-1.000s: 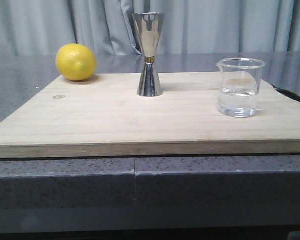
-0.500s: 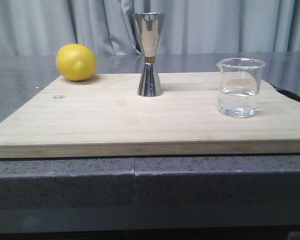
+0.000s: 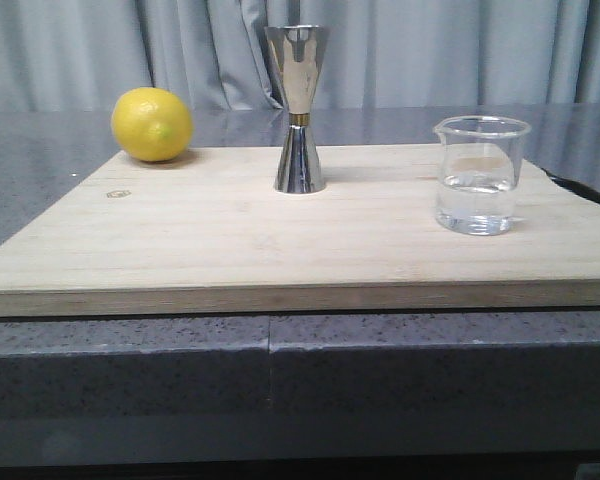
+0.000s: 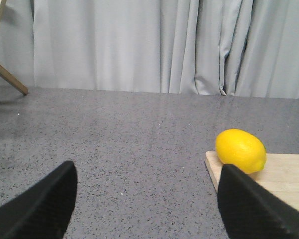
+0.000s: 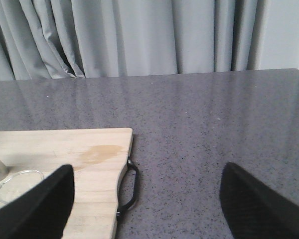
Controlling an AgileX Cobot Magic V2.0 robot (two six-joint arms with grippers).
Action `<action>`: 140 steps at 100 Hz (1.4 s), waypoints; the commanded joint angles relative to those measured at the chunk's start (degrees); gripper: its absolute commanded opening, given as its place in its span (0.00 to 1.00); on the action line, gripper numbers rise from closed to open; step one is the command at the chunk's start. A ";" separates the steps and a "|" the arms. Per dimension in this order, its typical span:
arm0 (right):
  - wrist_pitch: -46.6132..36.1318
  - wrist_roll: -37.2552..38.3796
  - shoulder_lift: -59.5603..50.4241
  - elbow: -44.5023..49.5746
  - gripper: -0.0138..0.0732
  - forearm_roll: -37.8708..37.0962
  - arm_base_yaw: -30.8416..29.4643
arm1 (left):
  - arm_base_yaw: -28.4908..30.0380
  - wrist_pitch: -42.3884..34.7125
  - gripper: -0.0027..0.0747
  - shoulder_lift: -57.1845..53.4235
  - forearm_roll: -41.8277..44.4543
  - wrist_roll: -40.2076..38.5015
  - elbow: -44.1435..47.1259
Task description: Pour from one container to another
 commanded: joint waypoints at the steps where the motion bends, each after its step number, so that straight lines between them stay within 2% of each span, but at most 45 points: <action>1: -4.86 -0.42 1.13 -1.98 0.79 0.44 -0.30 | -0.39 -5.29 0.74 0.79 -1.48 -0.58 -1.97; 13: -4.48 -0.42 1.13 -1.98 0.79 0.99 -0.30 | -0.39 -4.98 0.74 0.82 -1.90 -0.58 -1.97; 24: -0.23 -0.42 2.54 -3.95 0.79 1.03 -0.30 | -0.39 -2.58 0.74 1.13 -1.90 -0.58 -3.09; 44: 8.61 -0.42 8.92 -9.52 0.79 1.03 -0.30 | -0.39 13.70 0.74 7.16 -1.90 2.83 -12.26; 56: 10.42 -0.42 13.40 -11.33 0.79 1.03 -0.30 | -0.39 23.15 0.74 13.36 -2.90 5.13 -18.33; 67: 10.29 -0.42 16.20 -11.72 0.79 1.12 -0.30 | -0.39 26.87 0.74 18.80 -9.55 14.18 -21.91; 82: 10.29 -0.42 18.56 -11.72 0.79 1.12 -0.30 | -0.39 26.91 0.74 25.59 -27.34 29.74 -23.04; 108: 9.99 -0.42 18.78 -11.72 0.79 1.12 -0.30 | -0.39 29.69 0.74 39.14 -55.63 62.78 -23.04; 122: 9.99 -0.42 18.78 -11.72 0.79 1.12 -0.30 | -0.39 34.93 0.74 46.57 -68.47 79.00 -23.04; 140: 9.99 -0.42 18.78 -11.72 0.79 1.12 -0.30 | -0.39 44.22 0.74 55.46 -81.17 94.12 -23.04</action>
